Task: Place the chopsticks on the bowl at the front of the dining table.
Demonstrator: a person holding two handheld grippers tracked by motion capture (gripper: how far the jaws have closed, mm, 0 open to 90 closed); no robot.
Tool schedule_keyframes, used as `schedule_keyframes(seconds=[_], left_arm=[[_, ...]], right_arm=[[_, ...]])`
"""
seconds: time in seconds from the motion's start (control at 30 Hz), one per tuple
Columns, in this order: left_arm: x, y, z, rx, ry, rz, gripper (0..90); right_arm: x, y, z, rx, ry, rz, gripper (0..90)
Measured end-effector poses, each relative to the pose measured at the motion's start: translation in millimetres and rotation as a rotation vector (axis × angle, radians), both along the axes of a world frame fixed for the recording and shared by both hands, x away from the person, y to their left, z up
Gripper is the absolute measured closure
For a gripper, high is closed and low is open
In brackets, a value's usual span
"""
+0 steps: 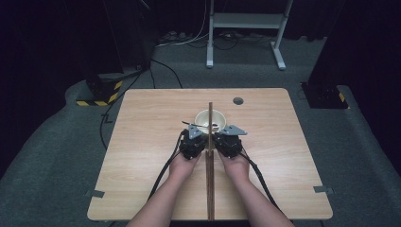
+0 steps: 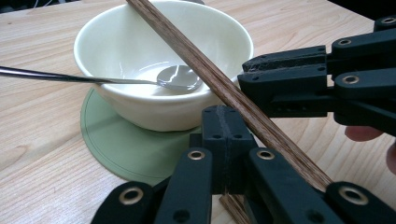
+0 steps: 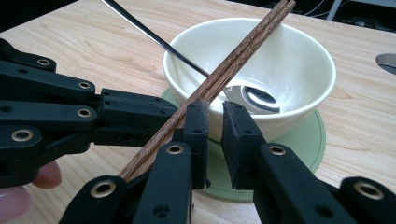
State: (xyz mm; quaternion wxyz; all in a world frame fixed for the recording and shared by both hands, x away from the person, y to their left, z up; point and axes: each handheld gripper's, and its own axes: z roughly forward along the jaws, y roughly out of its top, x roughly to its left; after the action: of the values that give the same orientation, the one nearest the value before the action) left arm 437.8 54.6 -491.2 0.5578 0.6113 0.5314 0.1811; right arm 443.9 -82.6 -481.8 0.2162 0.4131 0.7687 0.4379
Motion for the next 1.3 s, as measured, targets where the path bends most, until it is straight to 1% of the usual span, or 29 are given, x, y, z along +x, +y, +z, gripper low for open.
schedule_keyframes(seconds=[0.3,0.37,0.53,0.7,0.77,0.8,0.9,0.93,1.1,1.13,1.17,1.2,1.23,1.27,1.3], left_arm=[[1.5,0.3,-1.0,0.005,-0.001,0.004,89.6],[1.7,-1.6,-1.6,-0.009,-0.002,0.013,89.6],[2.6,-0.6,-3.0,0.004,0.001,0.005,89.6],[3.5,-1.4,-3.7,-0.004,0.002,0.011,89.6],[3.8,-1.1,-4.3,0.006,0.005,0.005,89.6],[4.1,-2.0,-4.3,-0.004,0.005,0.012,89.6],[4.5,-0.8,-3.8,0.003,0.004,0.006,89.6],[4.8,-1.4,-3.6,-0.006,0.0,0.012,89.6],[5.4,0.3,-3.5,0.004,-0.002,0.012,89.6],[5.3,0.2,-3.4,-0.003,0.001,0.023,89.5],[5.0,1.9,-3.6,0.008,0.0,0.017,89.3],[3.8,2.4,-3.5,0.0,-0.001,0.028,89.2],[2.8,4.4,-3.4,0.016,0.0,0.02,88.8],[0.2,6.5,-2.5,0.019,-0.001,0.019,88.4],[-1.9,6.4,-1.9,0.001,-0.007,0.027,87.8]], right_arm=[[0.7,1.0,0.6,-0.003,0.001,-0.003,79.4],[1.0,0.7,0.6,-0.004,0.003,-0.001,79.4],[2.1,0.2,0.3,-0.003,-0.001,-0.005,79.2],[2.7,0.4,-0.2,-0.002,-0.004,-0.008,79.1],[2.9,0.0,0.0,-0.002,0.0,-0.006,79.0],[2.9,0.3,-0.1,-0.001,0.0,-0.008,78.9],[3.1,0.3,-0.1,-0.002,0.0,-0.008,78.8],[2.9,0.6,-0.3,0.001,0.005,-0.012,78.8],[3.5,0.3,-0.6,-0.003,-0.001,-0.014,77.6],[3.5,0.0,-0.4,-0.005,-0.004,-0.015,77.2],[3.0,-0.1,-0.1,-0.006,-0.004,-0.017,76.8],[2.4,-0.4,0.2,-0.006,-0.003,-0.015,76.5],[1.8,-1.0,0.4,-0.01,-0.015,-0.019,76.2],[0.8,-1.7,0.9,-0.01,-0.013,-0.016,76.0],[-1.7,-2.7,1.6,-0.007,-0.011,-0.018,75.7]])
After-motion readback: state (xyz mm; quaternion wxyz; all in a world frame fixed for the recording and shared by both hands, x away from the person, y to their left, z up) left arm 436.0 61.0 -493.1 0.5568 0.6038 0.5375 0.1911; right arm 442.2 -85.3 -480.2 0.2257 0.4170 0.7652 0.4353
